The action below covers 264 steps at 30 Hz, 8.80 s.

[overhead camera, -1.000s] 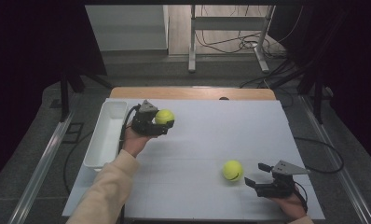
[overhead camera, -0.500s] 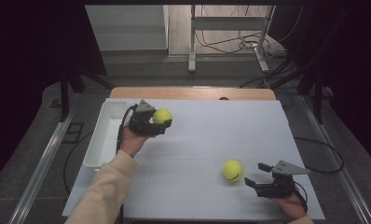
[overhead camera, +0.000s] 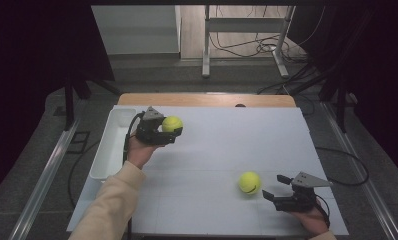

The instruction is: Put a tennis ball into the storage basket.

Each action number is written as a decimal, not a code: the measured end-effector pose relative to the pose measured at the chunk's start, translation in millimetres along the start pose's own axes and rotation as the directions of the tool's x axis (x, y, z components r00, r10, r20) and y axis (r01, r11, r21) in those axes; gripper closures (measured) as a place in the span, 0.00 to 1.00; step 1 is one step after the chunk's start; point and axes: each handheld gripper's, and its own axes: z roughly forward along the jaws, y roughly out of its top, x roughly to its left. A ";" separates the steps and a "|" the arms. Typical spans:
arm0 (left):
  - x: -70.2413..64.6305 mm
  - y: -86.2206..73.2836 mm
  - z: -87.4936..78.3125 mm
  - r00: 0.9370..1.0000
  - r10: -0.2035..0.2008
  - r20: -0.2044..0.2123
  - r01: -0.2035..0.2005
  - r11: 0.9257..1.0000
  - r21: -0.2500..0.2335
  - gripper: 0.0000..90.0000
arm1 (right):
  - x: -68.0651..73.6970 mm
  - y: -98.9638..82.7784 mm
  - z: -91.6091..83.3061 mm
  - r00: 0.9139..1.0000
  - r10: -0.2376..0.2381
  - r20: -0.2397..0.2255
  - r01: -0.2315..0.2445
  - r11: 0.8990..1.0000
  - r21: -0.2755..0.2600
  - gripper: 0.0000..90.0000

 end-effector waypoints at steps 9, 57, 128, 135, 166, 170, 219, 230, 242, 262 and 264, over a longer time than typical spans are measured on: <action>2.9 -0.8 -2.9 1.000 -0.010 -0.001 0.010 1.000 -0.007 0.29 | -0.2 -0.2 0.3 1.000 0.000 0.002 0.000 1.000 0.005 0.16; 17.1 -17.5 -15.2 0.998 -0.059 0.003 0.059 0.998 -0.010 0.29 | -0.9 -1.1 1.6 1.000 -0.003 0.005 0.003 1.000 0.024 0.16; 28.8 -41.3 -26.1 0.993 -0.113 -0.016 0.113 0.994 -0.016 0.29 | -0.3 -2.0 3.2 1.000 -0.005 0.014 0.004 0.999 0.045 0.16; 27.5 -41.1 -31.4 0.993 -0.114 -0.007 0.114 0.993 -0.024 0.29 | -0.4 -2.0 3.2 1.000 -0.005 0.014 0.004 0.999 0.045 0.16; 17.8 -42.1 -60.4 0.996 -0.094 -0.004 0.094 0.994 -0.056 0.29 | 0.2 -1.7 2.7 1.000 -0.002 0.013 0.002 0.999 0.038 0.16; 21.1 -40.2 -68.4 0.995 -0.095 -0.017 0.093 0.993 -0.068 0.29 | 0.3 -1.3 2.1 1.000 -0.002 0.013 0.001 0.999 0.036 0.17; 96.4 -32.6 -78.1 0.952 -0.171 -0.254 0.168 0.985 -0.033 0.30 | -0.2 -1.0 1.2 1.000 -0.002 0.015 0.002 1.000 0.026 0.17; 113.9 -28.2 -64.0 0.938 -0.175 -0.298 0.192 0.981 0.029 0.29 | -0.6 -1.1 1.0 1.000 -0.002 0.020 0.001 0.999 0.032 0.17; 128.9 -32.0 -48.2 0.924 -0.199 -0.325 0.244 0.964 0.103 0.29 | -1.1 -1.8 1.4 1.000 0.004 0.018 -0.005 1.000 0.031 0.17; 127.4 -30.1 -52.8 0.924 -0.227 -0.309 0.264 0.961 0.083 0.18 | -0.9 -1.7 1.0 1.000 0.001 0.018 -0.001 1.000 0.031 0.17; 124.3 -28.4 -56.8 0.931 -0.222 -0.289 0.251 0.966 0.068 0.18 | -1.0 -1.7 1.0 1.000 0.001 0.019 -0.001 1.000 0.031 0.17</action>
